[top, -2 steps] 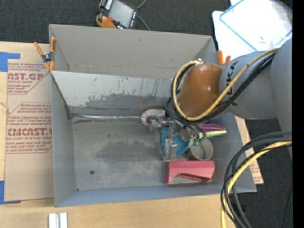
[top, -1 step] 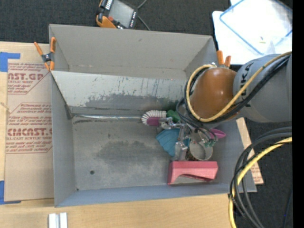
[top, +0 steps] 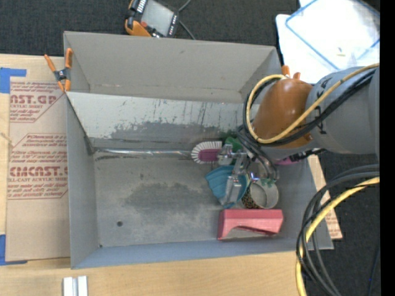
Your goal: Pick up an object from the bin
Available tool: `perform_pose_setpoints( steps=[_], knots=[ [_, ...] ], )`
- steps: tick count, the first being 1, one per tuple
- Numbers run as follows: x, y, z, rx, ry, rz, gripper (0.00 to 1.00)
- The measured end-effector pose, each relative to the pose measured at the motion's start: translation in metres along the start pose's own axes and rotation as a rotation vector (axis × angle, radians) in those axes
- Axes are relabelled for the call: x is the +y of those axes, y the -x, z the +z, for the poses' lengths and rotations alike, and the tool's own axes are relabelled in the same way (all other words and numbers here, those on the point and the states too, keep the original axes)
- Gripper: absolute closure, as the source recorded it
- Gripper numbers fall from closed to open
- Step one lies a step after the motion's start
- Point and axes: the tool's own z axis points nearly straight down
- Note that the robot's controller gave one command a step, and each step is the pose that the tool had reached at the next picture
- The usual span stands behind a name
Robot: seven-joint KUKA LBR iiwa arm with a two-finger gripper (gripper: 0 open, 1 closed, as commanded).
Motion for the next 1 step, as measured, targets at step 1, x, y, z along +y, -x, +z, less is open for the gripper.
perform_pose_setpoints(
  steps=[1],
  knots=[
    [-0.0088,-0.0051,-0.0085,-0.037,-0.014,-0.254,1.0]
  ],
)
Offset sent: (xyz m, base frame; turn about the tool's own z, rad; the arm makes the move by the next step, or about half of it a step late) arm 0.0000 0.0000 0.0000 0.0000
